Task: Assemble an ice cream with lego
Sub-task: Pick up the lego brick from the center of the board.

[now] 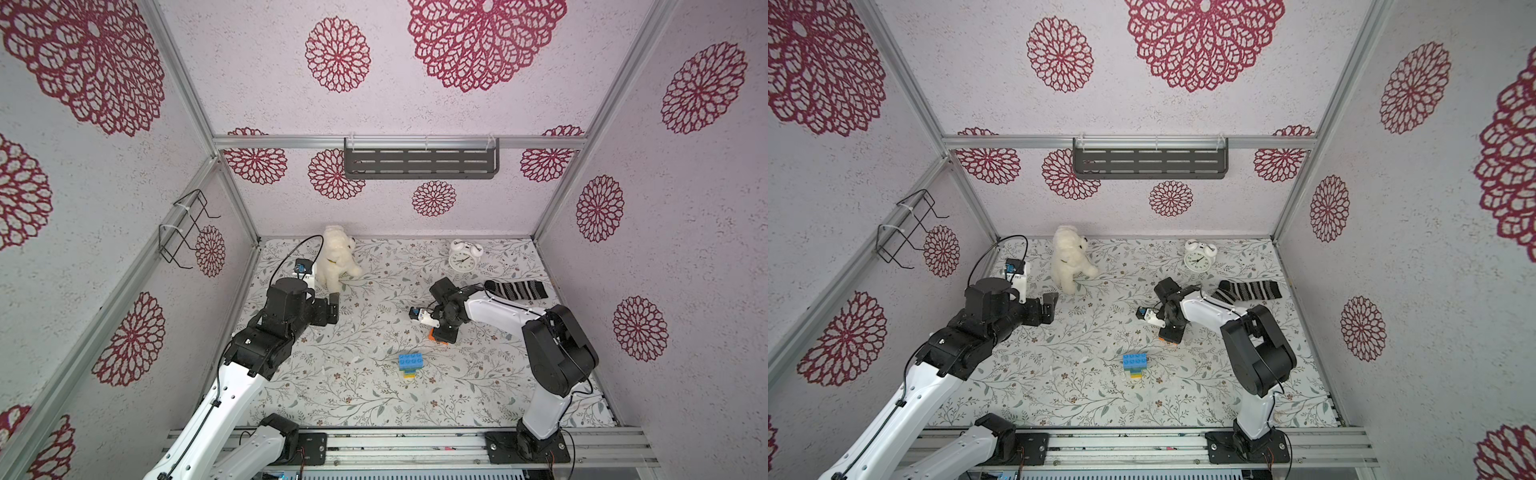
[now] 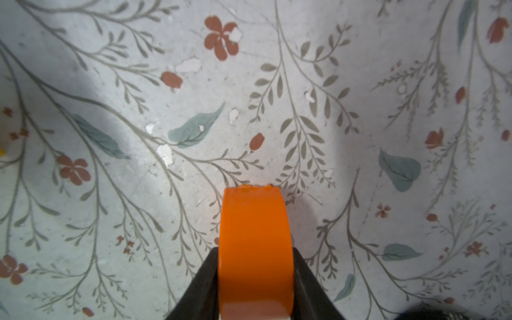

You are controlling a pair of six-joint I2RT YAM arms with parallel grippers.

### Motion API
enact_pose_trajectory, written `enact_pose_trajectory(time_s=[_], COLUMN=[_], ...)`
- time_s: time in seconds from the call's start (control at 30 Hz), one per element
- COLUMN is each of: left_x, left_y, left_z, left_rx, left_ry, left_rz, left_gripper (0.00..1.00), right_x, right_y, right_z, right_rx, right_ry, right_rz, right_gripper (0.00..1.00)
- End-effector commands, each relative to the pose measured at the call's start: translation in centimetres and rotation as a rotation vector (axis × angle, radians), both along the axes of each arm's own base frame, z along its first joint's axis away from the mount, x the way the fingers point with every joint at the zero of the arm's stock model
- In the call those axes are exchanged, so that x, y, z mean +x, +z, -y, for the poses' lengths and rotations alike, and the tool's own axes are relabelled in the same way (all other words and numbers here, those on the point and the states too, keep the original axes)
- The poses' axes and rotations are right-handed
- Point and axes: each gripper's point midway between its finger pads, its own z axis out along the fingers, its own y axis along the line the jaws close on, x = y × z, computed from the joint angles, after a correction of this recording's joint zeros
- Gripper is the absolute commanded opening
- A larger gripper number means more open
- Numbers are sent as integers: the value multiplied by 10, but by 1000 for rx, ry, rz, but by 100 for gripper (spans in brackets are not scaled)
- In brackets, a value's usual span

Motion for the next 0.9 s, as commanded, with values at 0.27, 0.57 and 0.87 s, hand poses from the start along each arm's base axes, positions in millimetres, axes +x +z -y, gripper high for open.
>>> enact_pose_trajectory(time_s=[0.27, 0.57, 0.87], left_x=[3, 3, 3], left_y=[2, 3, 2], left_z=[1, 2, 1], left_rx=[-5, -7, -6], left_ry=[-10, -13, -6], left_rz=[14, 14, 5], left_gripper=[97, 97, 97], right_x=[-5, -6, -33], right_y=[5, 37, 93], right_z=[-7, -14, -34], right_rx=[21, 87, 195], right_ry=[7, 37, 164], right_rz=[-33, 9, -8], right_gripper=[20, 15, 16])
